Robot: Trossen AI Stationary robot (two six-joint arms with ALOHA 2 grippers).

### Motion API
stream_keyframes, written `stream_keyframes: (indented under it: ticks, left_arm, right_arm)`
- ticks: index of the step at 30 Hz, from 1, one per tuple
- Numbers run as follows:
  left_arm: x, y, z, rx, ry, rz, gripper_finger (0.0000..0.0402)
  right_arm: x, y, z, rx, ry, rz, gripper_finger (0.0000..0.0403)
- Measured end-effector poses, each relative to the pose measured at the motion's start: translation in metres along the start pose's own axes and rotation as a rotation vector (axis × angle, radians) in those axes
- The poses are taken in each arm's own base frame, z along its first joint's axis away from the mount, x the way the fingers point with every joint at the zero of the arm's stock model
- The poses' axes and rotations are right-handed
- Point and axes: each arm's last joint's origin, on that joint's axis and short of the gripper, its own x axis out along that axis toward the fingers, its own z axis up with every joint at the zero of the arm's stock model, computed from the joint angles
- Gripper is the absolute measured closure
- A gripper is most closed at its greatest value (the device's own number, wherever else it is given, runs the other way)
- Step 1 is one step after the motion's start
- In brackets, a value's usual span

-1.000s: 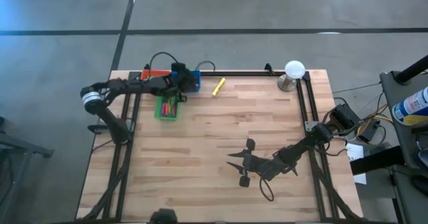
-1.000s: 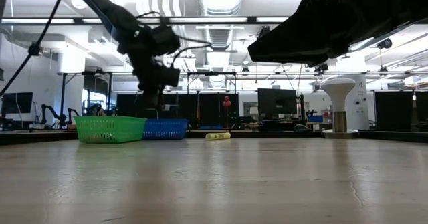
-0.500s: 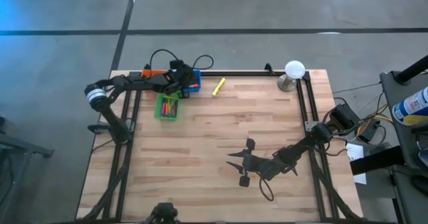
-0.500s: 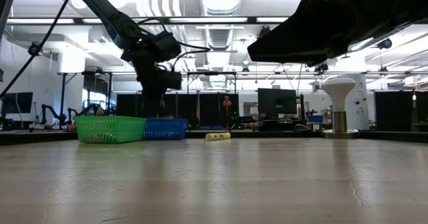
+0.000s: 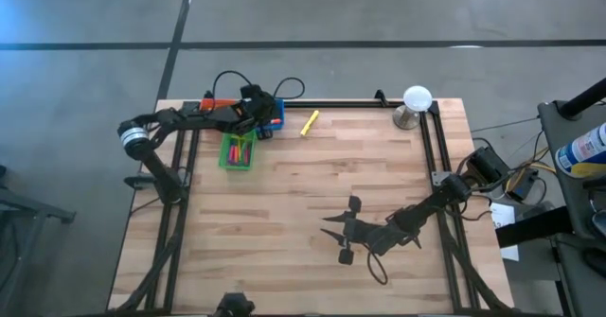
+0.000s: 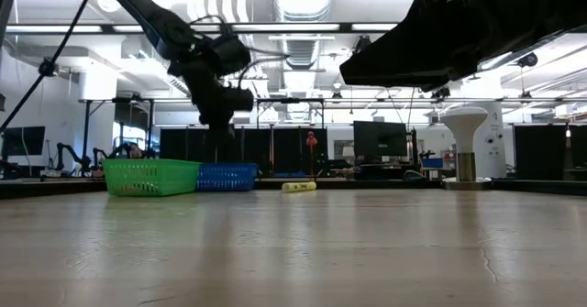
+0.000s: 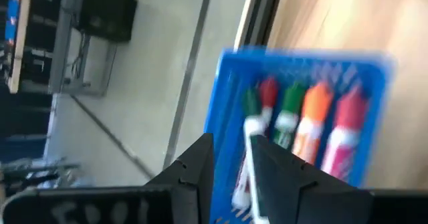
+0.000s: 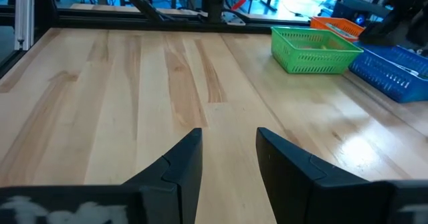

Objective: Pick & Place Markers
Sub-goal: Put the yellow highlighter into the orange bin

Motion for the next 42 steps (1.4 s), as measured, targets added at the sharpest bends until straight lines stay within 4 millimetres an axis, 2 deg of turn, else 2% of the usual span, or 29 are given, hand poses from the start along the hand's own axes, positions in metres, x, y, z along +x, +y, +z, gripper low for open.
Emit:
stream_keyframes:
  ticks: [4,10,14,18,21,24,28,30,37,42]
  left_arm:
    - [-0.024,-0.001,0.007,-0.105,-0.116,-0.058,0.0298]
    - [-0.056,-0.009,0.001,-0.353,-0.328,-0.307,0.0298]
    - [-0.068,-0.022,-0.009,-0.502,-0.441,-0.385,0.0298]
    - [-0.072,-0.036,-0.015,-0.55,-0.499,-0.417,0.0298]
    - [-0.069,-0.037,-0.01,-0.626,-0.487,-0.433,0.0299]
    - [-0.064,-0.031,0.006,-0.668,-0.461,-0.439,0.0314]
    - [-0.052,-0.028,0.032,-0.653,-0.41,-0.438,0.0377]
    - [-0.045,-0.028,0.044,-0.641,-0.374,-0.429,0.0393]
    - [-0.014,-0.031,0.081,-0.578,-0.213,-0.422,0.0395]
    - [0.01,-0.038,0.105,-0.492,-0.043,-0.443,0.0356]
  right_arm:
    - [0.001,-0.001,-0.002,0.011,0.02,-0.007,0.0266]
    - [0.011,-0.015,-0.005,0.107,0.065,-0.068,0.0266]
    - [0.017,-0.025,-0.007,0.083,0.092,-0.11,0.0271]
    - [0.017,-0.03,-0.001,0.057,0.083,-0.118,0.0288]
    - [0.014,-0.03,0.004,0.051,0.068,-0.109,0.0304]
    - [0.008,-0.026,0.009,0.053,0.054,-0.087,0.0319]
    - [-0.002,-0.02,0.011,0.044,0.066,-0.059,0.0336]
    - [-0.007,-0.016,0.009,0.046,0.08,-0.046,0.0341]
    - [-0.031,0.005,0.001,0.035,0.069,-0.055,0.0344]
    - [-0.046,0.016,-0.002,0.015,0.036,-0.066,0.0344]
